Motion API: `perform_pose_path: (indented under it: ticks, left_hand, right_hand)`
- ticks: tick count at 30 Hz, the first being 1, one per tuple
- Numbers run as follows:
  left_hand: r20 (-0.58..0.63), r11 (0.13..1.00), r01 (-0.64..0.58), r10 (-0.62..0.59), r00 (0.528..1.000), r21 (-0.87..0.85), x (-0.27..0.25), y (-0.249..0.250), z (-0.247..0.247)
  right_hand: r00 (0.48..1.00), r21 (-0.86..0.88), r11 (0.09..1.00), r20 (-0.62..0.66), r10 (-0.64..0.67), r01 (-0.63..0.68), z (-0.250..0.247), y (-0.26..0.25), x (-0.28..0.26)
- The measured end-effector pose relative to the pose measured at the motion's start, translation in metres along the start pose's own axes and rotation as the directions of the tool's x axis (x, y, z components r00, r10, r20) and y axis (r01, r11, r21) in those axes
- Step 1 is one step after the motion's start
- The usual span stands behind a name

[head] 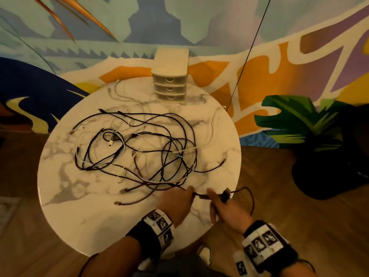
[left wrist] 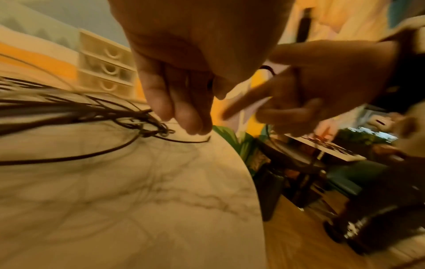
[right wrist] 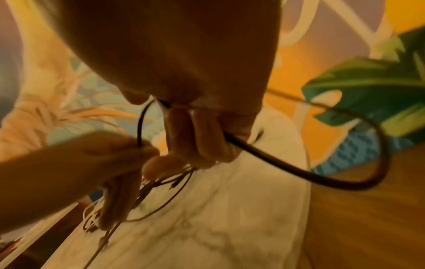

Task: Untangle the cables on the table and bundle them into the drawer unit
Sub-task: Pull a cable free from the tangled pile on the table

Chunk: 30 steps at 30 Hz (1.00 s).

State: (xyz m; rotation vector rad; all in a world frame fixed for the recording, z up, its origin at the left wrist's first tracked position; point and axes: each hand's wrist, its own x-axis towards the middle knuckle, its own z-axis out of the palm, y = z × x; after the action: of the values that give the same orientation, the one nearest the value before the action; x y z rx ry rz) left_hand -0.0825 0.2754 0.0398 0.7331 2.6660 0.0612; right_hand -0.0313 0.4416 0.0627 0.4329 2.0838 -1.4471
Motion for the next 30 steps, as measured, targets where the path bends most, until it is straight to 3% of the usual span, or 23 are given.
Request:
perform_pose_path:
  ticks: [4, 7, 10, 13, 17, 19, 23, 25, 27, 30]
  left_hand:
    - [0.011, 0.984, 0.005, -0.003, 1.000, -0.176, -0.008, 0.005, 0.017]
    - [0.135, 0.937, 0.170, -0.134, 0.982, -0.305, 0.007, -0.041, 0.035]
    - [0.099, 0.913, 0.283, -0.266, 0.959, -0.293, 0.029, -0.090, 0.025]
    - [-0.008, 0.924, 0.238, -0.252, 0.968, -0.299, 0.035, -0.109, 0.014]
    - [0.065, 0.917, 0.235, -0.226, 0.972, -0.321, 0.023, -0.112, 0.041]
    - [0.034, 0.909, 0.248, -0.251, 0.967, -0.336, 0.023, -0.112, 0.045]
    - [-0.108, 0.914, 0.214, -0.265, 0.958, -0.344, 0.017, -0.096, 0.016]
    - [-0.101, 0.937, 0.194, -0.232, 0.967, -0.291, 0.011, -0.082, 0.007]
    - [-0.071, 0.973, 0.130, -0.146, 0.987, -0.189, 0.006, -0.068, 0.006]
    - [-0.044, 0.992, -0.014, 0.008, 0.999, -0.126, 0.004, -0.047, 0.013]
  right_hand:
    - [1.000, 0.049, 0.999, 0.018, 0.008, -0.009, 0.019, 0.004, 0.034]
    - [0.998, 0.097, 0.994, -0.051, -0.045, 0.049, 0.011, 0.005, 0.043]
    - [0.989, 0.199, 0.976, -0.131, -0.065, 0.090, -0.008, -0.002, 0.046]
    - [0.981, 0.263, 0.961, -0.190, -0.031, 0.081, -0.017, -0.010, 0.047]
    - [0.978, 0.348, 0.938, -0.197, 0.073, 0.000, -0.010, -0.003, 0.052]
    - [0.966, 0.427, 0.904, -0.229, 0.121, -0.012, -0.012, 0.001, 0.057]
    - [0.932, 0.608, 0.777, -0.353, 0.080, 0.164, -0.026, -0.003, 0.059]
    - [0.947, 0.546, 0.816, -0.321, -0.005, 0.190, -0.017, -0.006, 0.054]
    - [0.984, 0.423, 0.898, -0.174, -0.046, 0.117, 0.009, -0.011, 0.051]
    - [1.000, 0.221, 0.975, -0.014, 0.018, -0.015, 0.040, -0.020, 0.057]
